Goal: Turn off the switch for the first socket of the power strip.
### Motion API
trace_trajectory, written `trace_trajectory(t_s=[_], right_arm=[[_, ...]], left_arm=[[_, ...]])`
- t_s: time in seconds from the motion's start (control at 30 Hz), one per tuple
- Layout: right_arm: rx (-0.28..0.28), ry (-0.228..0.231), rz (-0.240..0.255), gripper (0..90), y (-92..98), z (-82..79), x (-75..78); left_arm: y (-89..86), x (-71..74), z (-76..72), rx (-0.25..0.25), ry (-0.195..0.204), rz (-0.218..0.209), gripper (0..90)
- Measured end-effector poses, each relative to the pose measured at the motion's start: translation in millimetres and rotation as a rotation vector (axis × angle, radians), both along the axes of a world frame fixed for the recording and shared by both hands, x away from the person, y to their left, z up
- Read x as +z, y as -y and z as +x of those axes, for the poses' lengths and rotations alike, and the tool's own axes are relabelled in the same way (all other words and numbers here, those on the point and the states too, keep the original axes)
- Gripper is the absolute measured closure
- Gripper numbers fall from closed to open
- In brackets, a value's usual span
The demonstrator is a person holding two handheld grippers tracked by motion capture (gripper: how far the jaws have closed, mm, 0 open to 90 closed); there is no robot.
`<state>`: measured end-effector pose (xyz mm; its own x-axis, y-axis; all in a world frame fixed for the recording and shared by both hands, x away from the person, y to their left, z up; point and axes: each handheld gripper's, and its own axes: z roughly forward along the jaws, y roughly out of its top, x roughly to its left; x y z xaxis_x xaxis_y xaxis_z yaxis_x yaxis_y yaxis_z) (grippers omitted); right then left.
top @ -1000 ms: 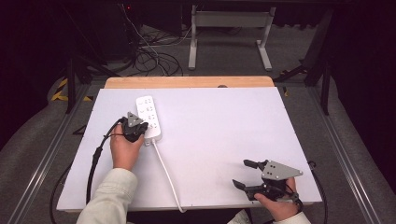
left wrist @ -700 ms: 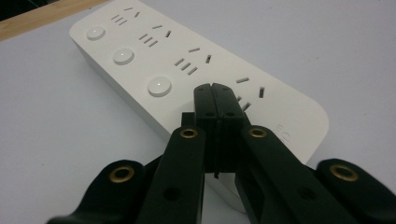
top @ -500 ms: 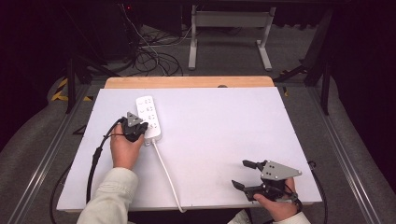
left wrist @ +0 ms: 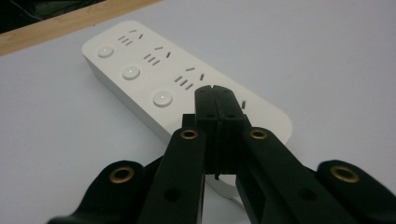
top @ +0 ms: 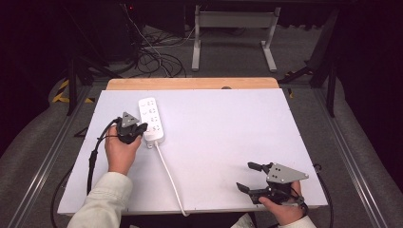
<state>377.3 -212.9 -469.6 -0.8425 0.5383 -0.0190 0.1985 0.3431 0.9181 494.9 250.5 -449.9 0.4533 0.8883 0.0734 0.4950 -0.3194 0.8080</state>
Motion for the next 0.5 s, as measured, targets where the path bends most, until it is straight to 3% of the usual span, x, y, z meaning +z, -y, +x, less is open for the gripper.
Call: trace_trajectory(t_s=[0.1, 0.27, 0.37, 0.5], right_arm=[[-0.003, 0.003, -0.002, 21.2, -0.5, -0.5, 0.7], [-0.001, -0.002, -0.006, 21.2, -1.2, 0.4, -0.5], [-0.002, -0.004, -0.006, 21.3, -0.8, 0.7, -0.7], [-0.003, -0.005, -0.006, 21.2, -0.3, 0.8, -0.9]], left_arm=[[-3.8, 9.1, -6.2, -0.016, 0.004, -0.032, 90.0], [-9.4, 18.6, -12.0, -0.033, 0.019, -0.021, 89.8], [-15.7, 25.3, -16.2, -0.031, 0.024, -0.061, 89.9], [-18.1, 31.3, -20.0, -0.035, 0.035, -0.048, 90.0]])
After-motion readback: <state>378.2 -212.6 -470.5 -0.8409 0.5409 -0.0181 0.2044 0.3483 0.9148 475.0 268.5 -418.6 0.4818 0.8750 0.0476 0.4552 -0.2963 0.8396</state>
